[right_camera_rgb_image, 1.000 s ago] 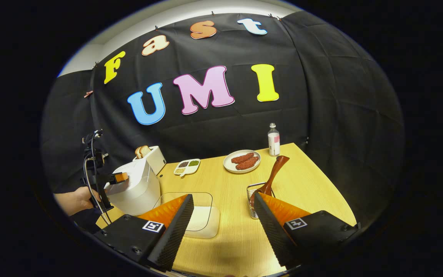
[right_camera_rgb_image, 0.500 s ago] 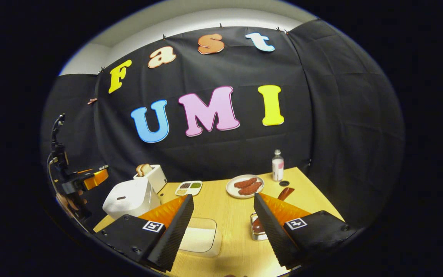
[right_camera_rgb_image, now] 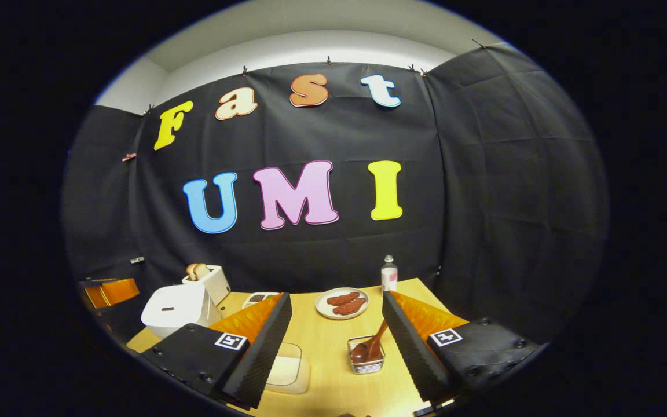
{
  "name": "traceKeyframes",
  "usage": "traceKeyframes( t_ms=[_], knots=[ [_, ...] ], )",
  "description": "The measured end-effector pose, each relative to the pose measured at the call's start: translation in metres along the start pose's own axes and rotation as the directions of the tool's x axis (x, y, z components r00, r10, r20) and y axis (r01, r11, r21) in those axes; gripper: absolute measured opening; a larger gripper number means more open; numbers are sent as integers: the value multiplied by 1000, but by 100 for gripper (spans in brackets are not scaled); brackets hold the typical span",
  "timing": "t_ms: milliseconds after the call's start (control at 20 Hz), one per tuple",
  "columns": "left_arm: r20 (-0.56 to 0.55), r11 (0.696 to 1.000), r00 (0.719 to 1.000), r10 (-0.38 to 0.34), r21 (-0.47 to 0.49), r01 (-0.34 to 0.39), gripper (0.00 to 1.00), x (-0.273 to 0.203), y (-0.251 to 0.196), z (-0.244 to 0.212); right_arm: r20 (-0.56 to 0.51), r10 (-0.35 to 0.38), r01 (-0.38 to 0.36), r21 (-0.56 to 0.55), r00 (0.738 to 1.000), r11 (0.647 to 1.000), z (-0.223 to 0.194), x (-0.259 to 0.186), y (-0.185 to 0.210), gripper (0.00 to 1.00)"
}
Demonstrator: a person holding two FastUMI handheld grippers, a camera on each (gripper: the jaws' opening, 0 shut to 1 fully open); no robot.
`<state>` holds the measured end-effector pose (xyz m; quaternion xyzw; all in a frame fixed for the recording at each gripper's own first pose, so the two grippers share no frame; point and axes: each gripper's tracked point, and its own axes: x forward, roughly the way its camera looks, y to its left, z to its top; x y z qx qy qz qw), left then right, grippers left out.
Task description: Close the left gripper, press the button to open the rice cooker; take a wooden spoon from the chopstick holder with the right hand, scoop a spoonful of rice and pour it into the rice cooker, then put the wooden spoon back into the chopstick holder.
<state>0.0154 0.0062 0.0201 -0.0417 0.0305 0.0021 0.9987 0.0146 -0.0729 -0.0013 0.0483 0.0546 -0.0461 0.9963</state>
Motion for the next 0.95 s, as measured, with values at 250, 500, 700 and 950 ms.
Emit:
traceKeyframes(
  t_ms=[250, 500, 700, 950],
  knots=[
    [6, 999, 999, 41, 4, -41, 95, -19, 26, 10, -2, -75, 75, -14, 997, 997, 19, -29, -12, 98],
    [18, 999, 1000, 22, 43, -23, 95, -20, 36, 18, 5, -94, 94, -13, 996, 996, 28, -34, 0, 98],
    [29, 998, 999, -15, 56, 13, 95, -19, 37, 20, 22, -75, 76, -41, 997, 996, 31, -36, 19, 98],
    [29, 999, 999, -38, 25, 38, 95, -21, 49, 14, 9, -90, 90, -12, 996, 996, 28, -49, 34, 98]
  ],
)
